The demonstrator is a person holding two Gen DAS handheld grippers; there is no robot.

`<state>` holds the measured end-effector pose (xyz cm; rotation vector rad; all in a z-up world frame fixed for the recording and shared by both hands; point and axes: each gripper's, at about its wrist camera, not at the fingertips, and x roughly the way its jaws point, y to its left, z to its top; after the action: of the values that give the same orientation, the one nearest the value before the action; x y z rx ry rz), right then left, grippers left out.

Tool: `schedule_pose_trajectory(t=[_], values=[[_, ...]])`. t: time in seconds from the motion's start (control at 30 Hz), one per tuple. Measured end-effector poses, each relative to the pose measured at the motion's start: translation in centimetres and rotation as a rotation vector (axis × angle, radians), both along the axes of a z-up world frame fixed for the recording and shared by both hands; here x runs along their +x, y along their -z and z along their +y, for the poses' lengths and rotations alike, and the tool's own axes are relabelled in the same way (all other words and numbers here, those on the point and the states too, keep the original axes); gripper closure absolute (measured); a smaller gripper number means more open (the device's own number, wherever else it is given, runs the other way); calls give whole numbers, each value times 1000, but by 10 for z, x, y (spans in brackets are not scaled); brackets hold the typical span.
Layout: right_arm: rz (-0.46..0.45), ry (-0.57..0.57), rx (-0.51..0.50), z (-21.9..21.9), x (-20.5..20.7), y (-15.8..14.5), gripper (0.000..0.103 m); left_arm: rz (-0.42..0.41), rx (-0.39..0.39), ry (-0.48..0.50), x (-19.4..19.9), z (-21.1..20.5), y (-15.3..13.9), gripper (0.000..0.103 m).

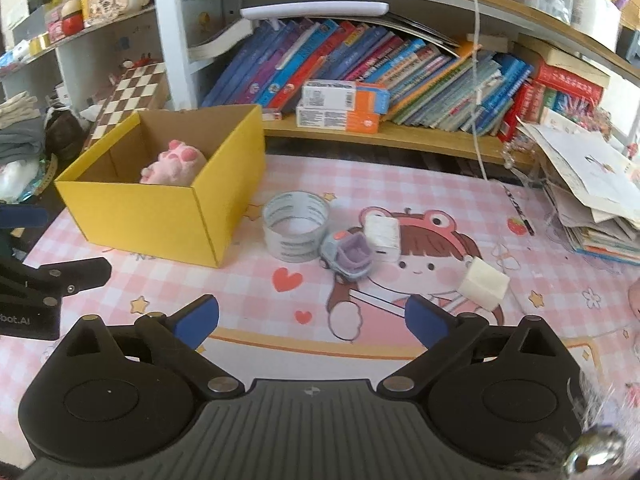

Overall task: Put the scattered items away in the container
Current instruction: 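Move both tools toward the toy car and white sponge block on the mat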

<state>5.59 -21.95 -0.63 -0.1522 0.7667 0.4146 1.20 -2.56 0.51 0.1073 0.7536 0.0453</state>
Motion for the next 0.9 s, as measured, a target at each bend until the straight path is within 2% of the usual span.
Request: schedule_pose_trajectory(t=[0.43,0.67,0.9], values=[[22,56,5,-29,9,7,0,27,12,45,15,-25,6,2],[-7,78,-18,-39,14,9,0,35,-31,71,23,-34,6,2],[-4,109,-11,-53,24,13,0,49,-23,120,35,-48,9,2]])
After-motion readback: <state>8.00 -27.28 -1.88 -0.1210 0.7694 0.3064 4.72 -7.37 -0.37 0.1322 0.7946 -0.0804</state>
